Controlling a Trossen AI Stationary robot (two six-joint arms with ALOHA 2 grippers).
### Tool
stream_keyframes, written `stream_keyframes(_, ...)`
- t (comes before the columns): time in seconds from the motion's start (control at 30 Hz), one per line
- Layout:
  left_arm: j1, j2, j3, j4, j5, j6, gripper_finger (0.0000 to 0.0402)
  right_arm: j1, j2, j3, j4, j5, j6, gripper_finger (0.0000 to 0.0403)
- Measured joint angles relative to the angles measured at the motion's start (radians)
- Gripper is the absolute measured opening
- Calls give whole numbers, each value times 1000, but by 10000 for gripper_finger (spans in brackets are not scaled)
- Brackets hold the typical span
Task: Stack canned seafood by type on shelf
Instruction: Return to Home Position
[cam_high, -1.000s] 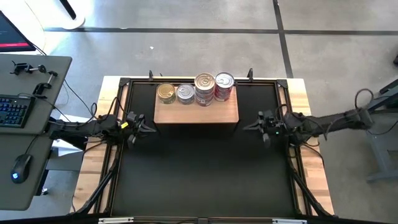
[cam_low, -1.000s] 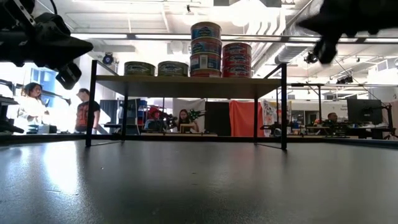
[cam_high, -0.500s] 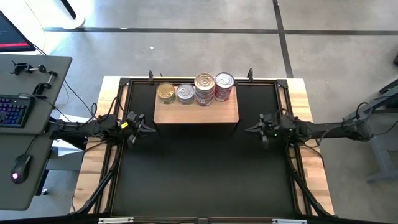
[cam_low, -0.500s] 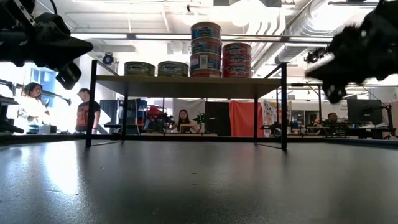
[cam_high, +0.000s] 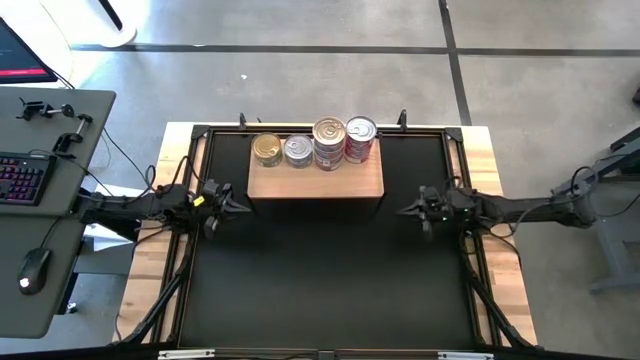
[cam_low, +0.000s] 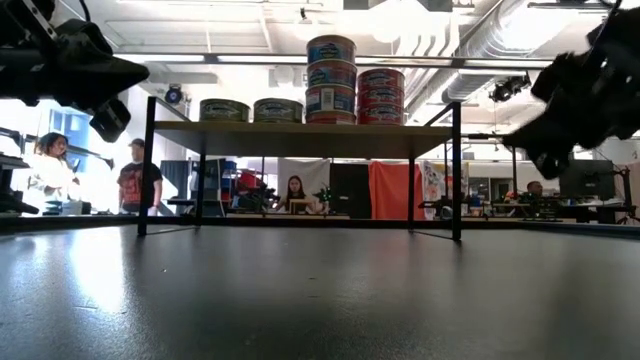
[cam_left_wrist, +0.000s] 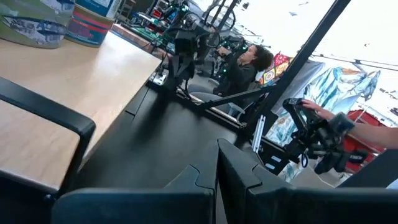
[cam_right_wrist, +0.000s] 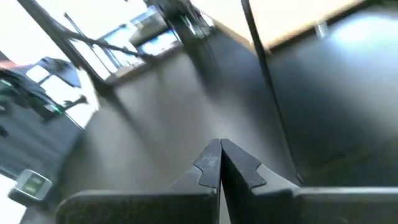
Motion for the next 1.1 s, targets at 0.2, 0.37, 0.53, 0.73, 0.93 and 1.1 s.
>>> stream_keyframes(0.2,-18,0,0,-2,0,0,0,12,-200,0,0,6,0,0)
stream_keyframes(0.37,-24,0,0,0,-1,0,0,16,-262,0,70,8,0,0)
stream_keyframes(0.53,-24,0,0,1,-2,0,0,18,-253,0,74,16,0,0)
stream_keyframes(0.73,-24,0,0,-1,-2,0,0,18,-245,0,27,17,0,0)
stream_keyframes(0.93,0,0,0,-1,-5,0,0,18,-245,0,0,17,0,0)
stream_keyframes(1.1,14,5,-1,-1,-7,2,0,18,-245,0,1,17,0,0)
